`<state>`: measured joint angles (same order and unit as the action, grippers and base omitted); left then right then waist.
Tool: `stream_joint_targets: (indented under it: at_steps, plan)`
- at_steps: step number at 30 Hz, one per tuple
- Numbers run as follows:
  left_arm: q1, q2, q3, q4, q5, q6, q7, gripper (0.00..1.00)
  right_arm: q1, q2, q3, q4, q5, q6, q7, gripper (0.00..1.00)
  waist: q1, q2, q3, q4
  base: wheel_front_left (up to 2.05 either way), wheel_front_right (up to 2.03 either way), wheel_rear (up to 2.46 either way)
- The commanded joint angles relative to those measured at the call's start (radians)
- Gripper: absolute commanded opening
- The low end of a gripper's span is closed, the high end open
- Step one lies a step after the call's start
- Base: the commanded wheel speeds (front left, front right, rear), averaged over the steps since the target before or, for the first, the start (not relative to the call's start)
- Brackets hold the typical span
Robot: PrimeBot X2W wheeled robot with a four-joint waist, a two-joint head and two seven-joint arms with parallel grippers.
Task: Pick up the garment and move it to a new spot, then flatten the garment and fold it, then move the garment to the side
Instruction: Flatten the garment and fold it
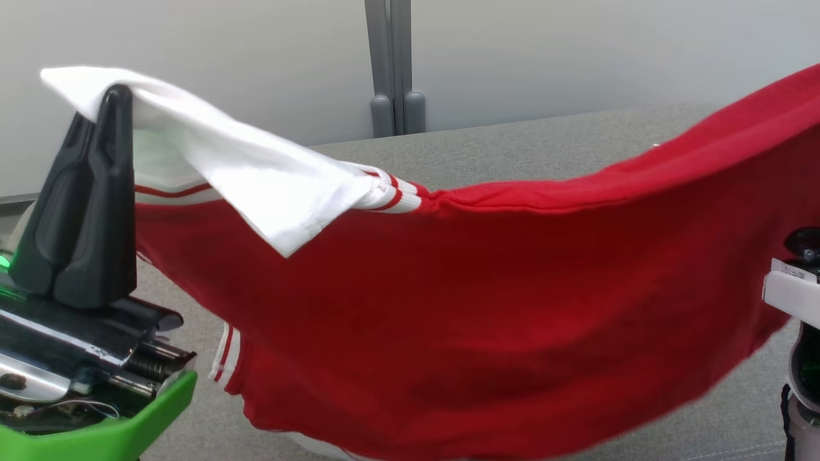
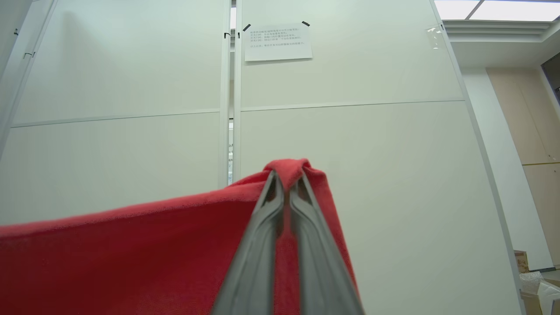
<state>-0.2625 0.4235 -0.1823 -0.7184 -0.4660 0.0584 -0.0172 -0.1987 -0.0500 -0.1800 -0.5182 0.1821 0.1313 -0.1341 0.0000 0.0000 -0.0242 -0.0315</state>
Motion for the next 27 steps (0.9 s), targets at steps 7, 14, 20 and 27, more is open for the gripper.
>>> stream_joint_targets:
  at_steps: [7,14,20,27]
  plan:
    - [-0.100,0.000,-0.011,0.080,-0.041,-0.006,0.071,0.00,-0.004,-0.001,0.008,0.008,0.082,-0.001,0.069,0.00,0.0000,0.0000,0.062,0.007,0.00,0.00,0.00]
    - [-0.327,0.011,-0.030,0.317,-0.093,-0.079,0.111,0.00,-0.251,-0.001,0.069,0.269,0.129,-0.001,0.093,0.00,0.0000,0.0000,0.220,0.006,0.00,0.00,0.00]
    - [-0.711,-0.033,-0.049,0.684,-0.039,-0.121,0.066,0.00,-0.660,-0.005,0.087,0.621,0.037,-0.001,0.050,0.00,0.0000,0.0000,0.344,0.018,0.00,0.00,0.00]
    - [-1.041,-0.116,-0.077,1.028,0.037,-0.131,-0.102,0.00,-1.068,-0.004,0.046,1.011,-0.128,-0.001,-0.058,0.00,0.0000,0.0000,0.456,0.052,0.00,0.00,0.00]
